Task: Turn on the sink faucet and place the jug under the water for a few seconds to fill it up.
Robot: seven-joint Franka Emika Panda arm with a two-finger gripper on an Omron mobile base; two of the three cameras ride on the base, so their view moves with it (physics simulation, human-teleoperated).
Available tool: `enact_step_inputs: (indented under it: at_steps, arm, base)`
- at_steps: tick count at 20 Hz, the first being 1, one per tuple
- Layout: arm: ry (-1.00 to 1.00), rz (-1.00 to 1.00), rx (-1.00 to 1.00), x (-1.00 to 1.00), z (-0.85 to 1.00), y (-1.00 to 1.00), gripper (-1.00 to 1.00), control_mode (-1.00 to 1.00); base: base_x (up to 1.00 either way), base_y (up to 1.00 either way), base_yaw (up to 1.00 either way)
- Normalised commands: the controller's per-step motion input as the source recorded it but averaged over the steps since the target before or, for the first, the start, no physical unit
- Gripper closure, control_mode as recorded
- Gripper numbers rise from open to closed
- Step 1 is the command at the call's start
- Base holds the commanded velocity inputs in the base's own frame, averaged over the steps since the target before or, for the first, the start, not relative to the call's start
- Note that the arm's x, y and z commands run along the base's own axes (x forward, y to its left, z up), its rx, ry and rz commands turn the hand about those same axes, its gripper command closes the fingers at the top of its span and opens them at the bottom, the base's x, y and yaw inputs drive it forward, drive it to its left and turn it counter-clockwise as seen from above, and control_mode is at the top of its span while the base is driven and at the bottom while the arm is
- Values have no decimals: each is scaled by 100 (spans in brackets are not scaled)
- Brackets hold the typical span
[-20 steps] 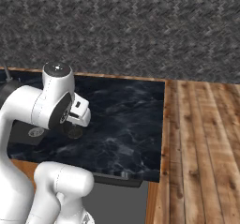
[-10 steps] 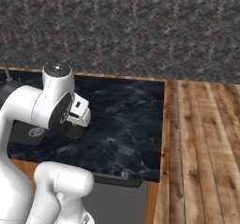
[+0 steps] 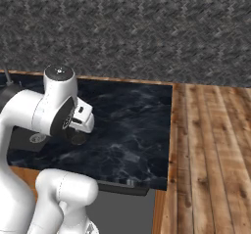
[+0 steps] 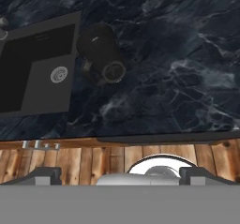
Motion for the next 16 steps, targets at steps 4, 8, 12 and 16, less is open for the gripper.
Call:
enact_step_inputs:
  at_steps: [4,8,12,16]
  arm:
    - [0,0,0,0,0,0,-100,100]
    - [0,0,0,0,0,0,-100,100]
    - [0,0,0,0,0,0,-100,100]
    - [0,0,0,0,0,0,-100,100]
  base:
    - [-13,32,0]
    - [-2,74,0]
    - [0,98,0]
    - [0,98,0]
